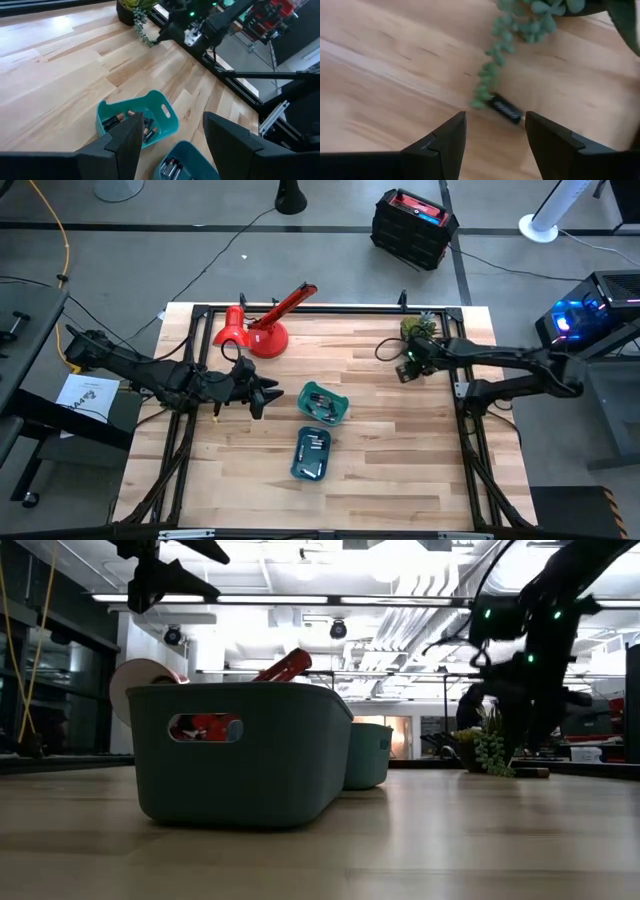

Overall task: Sort batteries
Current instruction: Put the black battery into the light blue bin

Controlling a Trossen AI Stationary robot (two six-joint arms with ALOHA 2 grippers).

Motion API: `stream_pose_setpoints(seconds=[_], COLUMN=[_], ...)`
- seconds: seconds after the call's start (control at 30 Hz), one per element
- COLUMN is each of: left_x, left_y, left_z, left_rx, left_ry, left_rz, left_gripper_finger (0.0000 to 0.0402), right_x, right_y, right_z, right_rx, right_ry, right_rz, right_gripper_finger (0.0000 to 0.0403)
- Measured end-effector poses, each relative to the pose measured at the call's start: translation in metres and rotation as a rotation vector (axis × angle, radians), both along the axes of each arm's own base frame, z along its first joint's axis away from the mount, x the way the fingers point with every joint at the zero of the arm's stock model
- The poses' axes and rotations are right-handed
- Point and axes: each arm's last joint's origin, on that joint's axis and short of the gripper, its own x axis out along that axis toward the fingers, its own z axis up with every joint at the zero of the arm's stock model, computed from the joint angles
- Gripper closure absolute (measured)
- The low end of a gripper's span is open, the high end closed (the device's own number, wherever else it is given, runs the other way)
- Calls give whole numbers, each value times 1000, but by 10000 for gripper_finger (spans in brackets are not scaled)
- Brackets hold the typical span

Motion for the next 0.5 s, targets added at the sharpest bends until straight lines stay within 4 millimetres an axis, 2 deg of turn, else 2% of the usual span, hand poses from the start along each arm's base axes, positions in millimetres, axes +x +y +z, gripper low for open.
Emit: stream_pose_setpoints(seconds=[0.23,0.4,0.5], left_x=[1,1,1], left_y=[0,0,0], left_z=[1,1,1], left_rx=[-7,-19,-32], left_ry=[-15,-20,-24], left_rz=[-2,12,18], left_gripper_finger=[204,204,204], right_x=[2,12,18], right_y=[-18,-25,-24], right_z=[-25,-39,-46], right_rx=[88,111,151], right_ry=[215,220,204], right_rz=[267,349,346], right_gripper_finger=[206,207,234])
